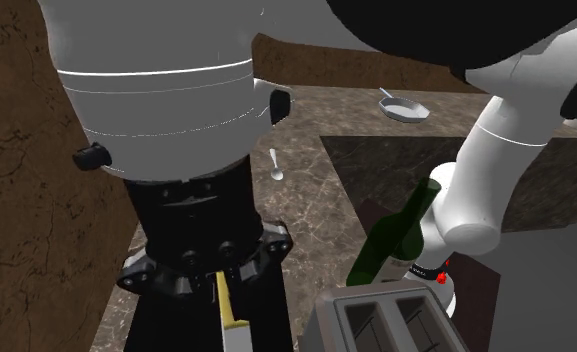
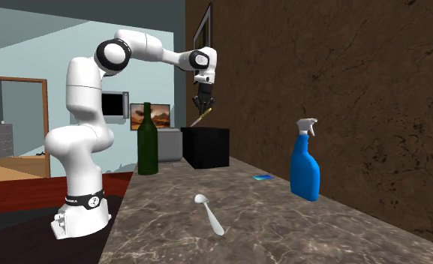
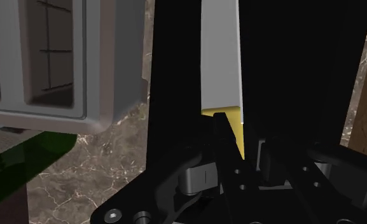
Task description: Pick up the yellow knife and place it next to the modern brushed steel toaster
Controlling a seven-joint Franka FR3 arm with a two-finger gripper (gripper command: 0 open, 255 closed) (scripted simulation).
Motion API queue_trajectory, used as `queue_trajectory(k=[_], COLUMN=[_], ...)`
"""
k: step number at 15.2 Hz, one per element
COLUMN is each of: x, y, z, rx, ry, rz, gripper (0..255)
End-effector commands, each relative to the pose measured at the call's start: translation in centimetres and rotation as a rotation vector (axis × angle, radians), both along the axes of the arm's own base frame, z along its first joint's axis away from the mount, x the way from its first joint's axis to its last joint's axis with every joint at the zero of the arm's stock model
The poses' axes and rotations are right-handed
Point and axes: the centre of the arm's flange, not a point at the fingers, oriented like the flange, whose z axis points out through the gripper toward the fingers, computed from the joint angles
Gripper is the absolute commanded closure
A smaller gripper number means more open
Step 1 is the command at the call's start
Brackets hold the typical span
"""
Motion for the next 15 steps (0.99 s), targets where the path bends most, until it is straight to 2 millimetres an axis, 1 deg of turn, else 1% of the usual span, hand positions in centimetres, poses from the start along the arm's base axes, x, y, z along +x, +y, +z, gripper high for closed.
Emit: queue_trajectory(k=[1, 15], x=[-2.5, -19.8], y=[0.8, 7.5], z=[0.0, 0.1], rx=[0.0, 0.0], ry=[0.0, 0.0], rz=[-0.001, -0.001], gripper=[255, 255])
